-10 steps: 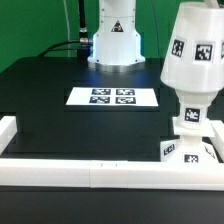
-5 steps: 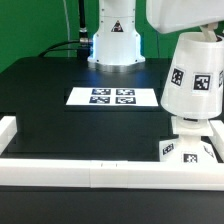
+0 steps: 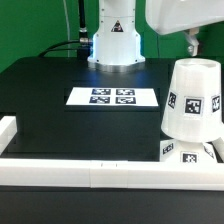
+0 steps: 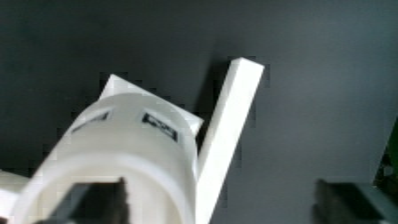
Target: Assemble lamp
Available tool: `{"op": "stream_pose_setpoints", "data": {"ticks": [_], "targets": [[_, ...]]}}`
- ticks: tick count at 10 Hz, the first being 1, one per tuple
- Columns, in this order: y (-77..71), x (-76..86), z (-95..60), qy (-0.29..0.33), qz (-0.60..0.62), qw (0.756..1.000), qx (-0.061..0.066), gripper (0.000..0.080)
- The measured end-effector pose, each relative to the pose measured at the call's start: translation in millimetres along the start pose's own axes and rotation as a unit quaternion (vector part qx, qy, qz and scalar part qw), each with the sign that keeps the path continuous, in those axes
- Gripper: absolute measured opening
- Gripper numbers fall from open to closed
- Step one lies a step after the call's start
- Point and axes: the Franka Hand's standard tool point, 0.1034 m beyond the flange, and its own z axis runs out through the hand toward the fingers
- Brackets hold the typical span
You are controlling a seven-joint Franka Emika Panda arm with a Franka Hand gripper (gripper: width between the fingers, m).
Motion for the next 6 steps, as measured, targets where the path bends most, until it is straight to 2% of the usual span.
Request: {"op": "stream_pose_setpoints", "data": {"ticks": [1, 3, 4, 5, 6], "targets": [[2.7, -10.8, 3.4, -0.004, -0.007, 1.000, 0.000, 0.0649], [2.6, -23.7, -0.1, -0.013, -0.007, 1.000, -0.001, 0.0695], [-0.5, -27.5, -3.5, -0.021, -0.008, 1.000, -0.006, 0.0695], [-3.6, -28.5, -6.1, -0.023, -0.006, 1.000, -0.015, 0.0698], [-3.2, -28.1, -5.2, -0.023, -0.006, 1.000, -0.015, 0.0698]]}}
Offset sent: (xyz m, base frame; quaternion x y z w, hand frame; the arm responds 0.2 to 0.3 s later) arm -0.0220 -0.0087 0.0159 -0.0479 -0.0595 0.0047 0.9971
